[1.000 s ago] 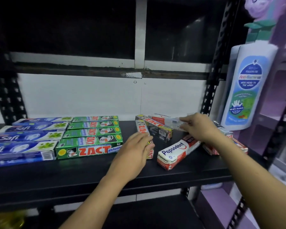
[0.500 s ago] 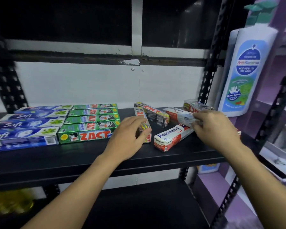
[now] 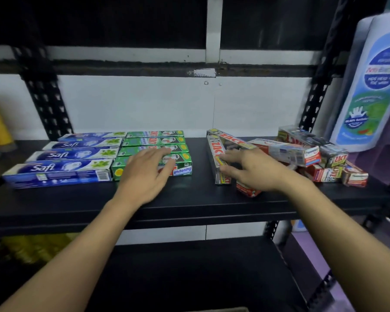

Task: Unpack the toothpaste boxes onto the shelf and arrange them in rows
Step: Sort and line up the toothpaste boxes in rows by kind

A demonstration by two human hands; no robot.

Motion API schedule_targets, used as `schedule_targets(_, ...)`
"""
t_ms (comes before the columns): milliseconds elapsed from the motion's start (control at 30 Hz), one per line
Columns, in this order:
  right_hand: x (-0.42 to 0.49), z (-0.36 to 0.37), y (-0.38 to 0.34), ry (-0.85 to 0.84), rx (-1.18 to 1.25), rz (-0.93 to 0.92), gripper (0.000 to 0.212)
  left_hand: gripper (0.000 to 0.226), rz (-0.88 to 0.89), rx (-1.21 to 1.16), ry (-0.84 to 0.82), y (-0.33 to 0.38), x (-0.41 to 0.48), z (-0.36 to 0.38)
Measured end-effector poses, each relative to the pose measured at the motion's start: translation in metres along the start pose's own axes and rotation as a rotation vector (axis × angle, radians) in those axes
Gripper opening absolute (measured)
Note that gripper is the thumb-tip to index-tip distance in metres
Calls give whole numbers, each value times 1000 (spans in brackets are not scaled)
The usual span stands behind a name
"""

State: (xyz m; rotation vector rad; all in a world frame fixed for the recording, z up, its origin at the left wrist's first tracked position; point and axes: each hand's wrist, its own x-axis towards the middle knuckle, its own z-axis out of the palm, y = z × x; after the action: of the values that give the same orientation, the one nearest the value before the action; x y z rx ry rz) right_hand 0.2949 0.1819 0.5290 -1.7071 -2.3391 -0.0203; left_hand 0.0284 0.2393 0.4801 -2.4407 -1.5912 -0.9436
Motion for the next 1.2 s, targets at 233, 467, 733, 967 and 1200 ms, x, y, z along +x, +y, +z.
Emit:
schedule_targets(233,-22,11,-24,145,-66,-63,57,56,-7,35,-58,-3,2,5)
schedule_targets(467,-30,-4,-37,175,202,-155,33,45,-25,65,-89,-4,3,6)
schedule_targets(733,43,-15,48,210,46,230,32,41,-15,35,-79,-3,2,5)
schedule_targets(967,105,-14,64,-39,-67,273,48,41,-24,42,-79,-3,2,5)
schedule_targets(1200,129,-6,71,7,55,285,39,52,-18,39,-62,-4,3,6)
